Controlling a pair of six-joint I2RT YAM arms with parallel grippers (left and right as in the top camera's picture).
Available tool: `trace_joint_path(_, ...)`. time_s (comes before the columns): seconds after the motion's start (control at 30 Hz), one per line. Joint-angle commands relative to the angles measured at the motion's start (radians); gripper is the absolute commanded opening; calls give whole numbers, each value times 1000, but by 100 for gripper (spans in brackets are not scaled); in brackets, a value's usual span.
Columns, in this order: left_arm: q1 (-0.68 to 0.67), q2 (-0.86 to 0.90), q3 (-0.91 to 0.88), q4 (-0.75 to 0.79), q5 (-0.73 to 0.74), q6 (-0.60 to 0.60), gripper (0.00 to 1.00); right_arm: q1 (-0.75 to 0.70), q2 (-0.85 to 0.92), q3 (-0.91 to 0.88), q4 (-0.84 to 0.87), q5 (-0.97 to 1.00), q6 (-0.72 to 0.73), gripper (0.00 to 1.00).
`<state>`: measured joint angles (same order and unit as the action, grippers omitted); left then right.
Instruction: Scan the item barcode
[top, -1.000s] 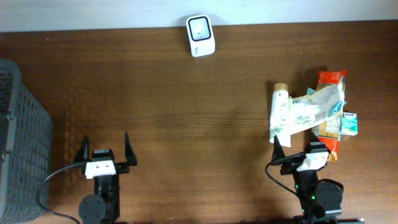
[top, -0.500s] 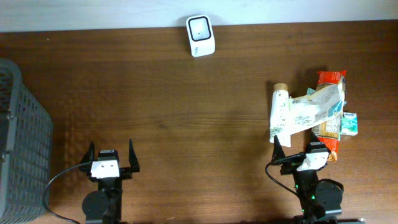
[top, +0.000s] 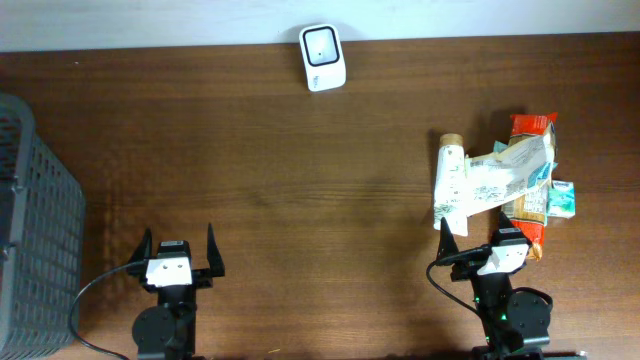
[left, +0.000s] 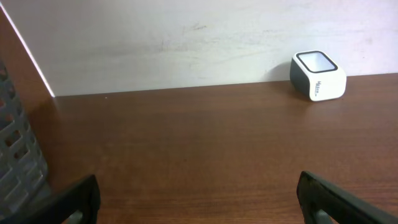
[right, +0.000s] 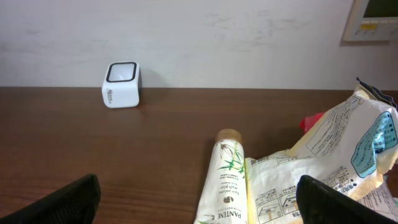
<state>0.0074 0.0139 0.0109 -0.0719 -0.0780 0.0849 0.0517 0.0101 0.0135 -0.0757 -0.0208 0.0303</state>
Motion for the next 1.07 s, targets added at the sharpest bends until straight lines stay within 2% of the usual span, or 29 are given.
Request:
trace_joint_path(0.0,-5,-8,-2,-5,7,-2,99,-7,-6,-8,0,-2,11,99)
trace_joint_path(1.03,-5,-8,-2,-5,7,-2,99,-7,-6,-8,0,-2,11,99)
